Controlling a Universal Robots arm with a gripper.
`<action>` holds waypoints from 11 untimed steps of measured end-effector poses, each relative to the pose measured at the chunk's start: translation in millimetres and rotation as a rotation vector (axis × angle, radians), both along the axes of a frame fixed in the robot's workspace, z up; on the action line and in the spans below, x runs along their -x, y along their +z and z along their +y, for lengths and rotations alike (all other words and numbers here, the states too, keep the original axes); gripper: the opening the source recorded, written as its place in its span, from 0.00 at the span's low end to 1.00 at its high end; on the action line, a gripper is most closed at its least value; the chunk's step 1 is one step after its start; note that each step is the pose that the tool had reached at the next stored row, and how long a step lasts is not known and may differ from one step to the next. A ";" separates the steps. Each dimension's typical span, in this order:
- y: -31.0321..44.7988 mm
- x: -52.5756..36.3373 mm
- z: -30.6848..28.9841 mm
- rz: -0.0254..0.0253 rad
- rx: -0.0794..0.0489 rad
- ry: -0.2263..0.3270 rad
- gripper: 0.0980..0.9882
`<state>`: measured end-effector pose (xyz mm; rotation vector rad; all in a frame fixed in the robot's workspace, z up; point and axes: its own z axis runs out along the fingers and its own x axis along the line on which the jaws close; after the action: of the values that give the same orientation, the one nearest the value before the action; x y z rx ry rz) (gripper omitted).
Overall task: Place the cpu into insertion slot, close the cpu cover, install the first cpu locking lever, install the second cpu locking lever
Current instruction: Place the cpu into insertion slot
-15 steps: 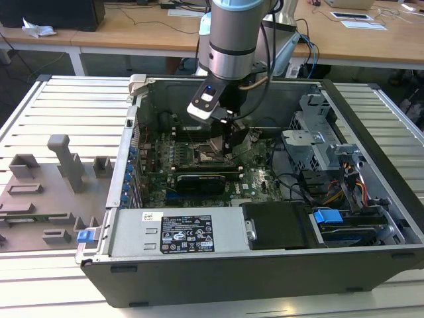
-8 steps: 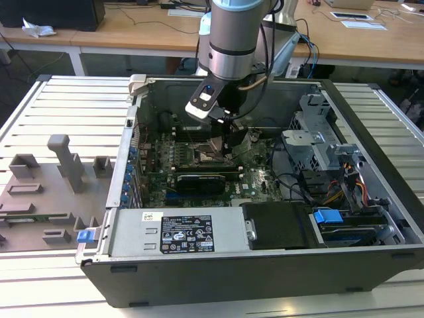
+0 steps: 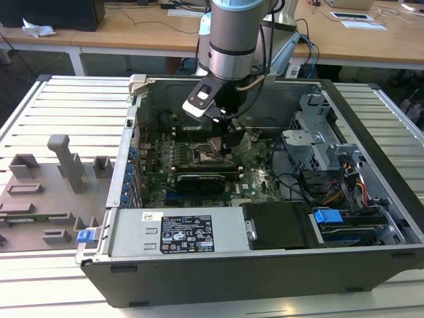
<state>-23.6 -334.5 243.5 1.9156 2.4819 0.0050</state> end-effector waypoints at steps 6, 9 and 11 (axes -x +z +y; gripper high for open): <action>-0.2 0.0 0.0 0.0000 0.001 -0.097 0.50; -0.3 0.0 0.0 0.0000 0.002 -0.186 0.50; -0.4 0.0 0.0 0.0001 0.002 -0.239 0.50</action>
<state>-23.6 -334.5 243.1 2.1971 2.2348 0.0017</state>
